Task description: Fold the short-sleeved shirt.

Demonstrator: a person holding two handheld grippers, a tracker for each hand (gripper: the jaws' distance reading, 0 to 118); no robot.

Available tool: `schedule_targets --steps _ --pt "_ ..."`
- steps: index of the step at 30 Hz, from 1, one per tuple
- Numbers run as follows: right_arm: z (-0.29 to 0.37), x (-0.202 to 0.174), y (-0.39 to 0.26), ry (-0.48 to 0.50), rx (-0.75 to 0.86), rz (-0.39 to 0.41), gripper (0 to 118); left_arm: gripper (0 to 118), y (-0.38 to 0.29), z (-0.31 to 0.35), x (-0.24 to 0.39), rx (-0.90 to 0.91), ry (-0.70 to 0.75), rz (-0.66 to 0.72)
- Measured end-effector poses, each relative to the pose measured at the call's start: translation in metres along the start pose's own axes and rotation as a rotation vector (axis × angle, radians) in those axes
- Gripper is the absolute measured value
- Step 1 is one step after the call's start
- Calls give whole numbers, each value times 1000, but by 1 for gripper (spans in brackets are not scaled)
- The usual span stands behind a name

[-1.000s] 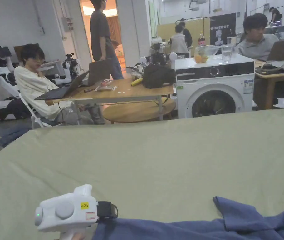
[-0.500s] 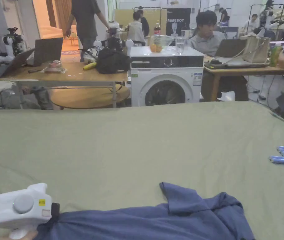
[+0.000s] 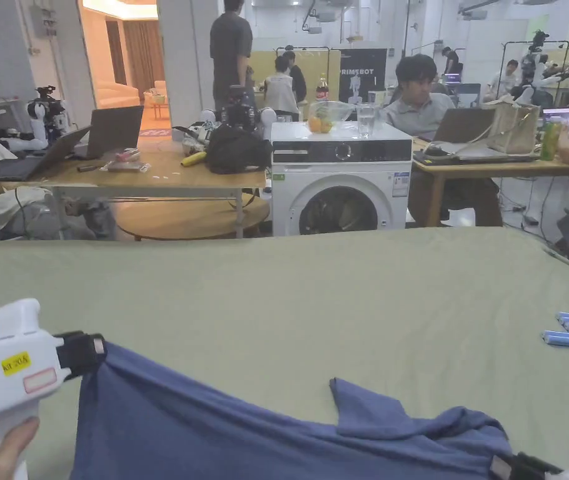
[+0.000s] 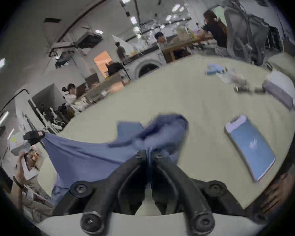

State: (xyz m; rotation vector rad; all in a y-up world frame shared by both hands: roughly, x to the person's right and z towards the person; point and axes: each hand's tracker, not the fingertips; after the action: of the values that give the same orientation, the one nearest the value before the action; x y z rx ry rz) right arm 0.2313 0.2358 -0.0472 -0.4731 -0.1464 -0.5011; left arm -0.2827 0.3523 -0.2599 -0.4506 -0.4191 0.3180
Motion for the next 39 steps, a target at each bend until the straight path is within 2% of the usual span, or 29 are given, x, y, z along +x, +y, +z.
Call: schedule_targets --steps 2,6,11,13,16,21,27,31,34,37,39 --pt "15 -21 25 27 61 82 1 0 31 43 22 110 -7 -74" --pt "40 -61 94 101 180 183 1 0 83 105 53 247 5 -176" --pt "51 -100 187 122 284 238 1 0 132 133 63 391 41 -179" --pt "47 -116 220 118 307 248 1 0 154 133 66 382 25 -162" --pt "37 -141 261 99 352 297 1 0 179 114 75 411 65 -177" --pt "3 -175 310 67 382 319 1 0 215 69 78 413 120 -206" --pt "-43 -193 336 2 400 367 1 0 238 25 67 390 158 -154" --pt "-67 -198 352 10 394 329 1 0 244 -2 66 376 188 -183" --pt "-86 -204 356 -18 378 357 1 0 241 -21 57 365 190 -170" --pt "-119 -193 332 -39 283 393 1 0 212 -54 39 305 233 -158" --pt "-143 -178 305 -48 228 384 1 0 177 -75 24 225 250 -163"
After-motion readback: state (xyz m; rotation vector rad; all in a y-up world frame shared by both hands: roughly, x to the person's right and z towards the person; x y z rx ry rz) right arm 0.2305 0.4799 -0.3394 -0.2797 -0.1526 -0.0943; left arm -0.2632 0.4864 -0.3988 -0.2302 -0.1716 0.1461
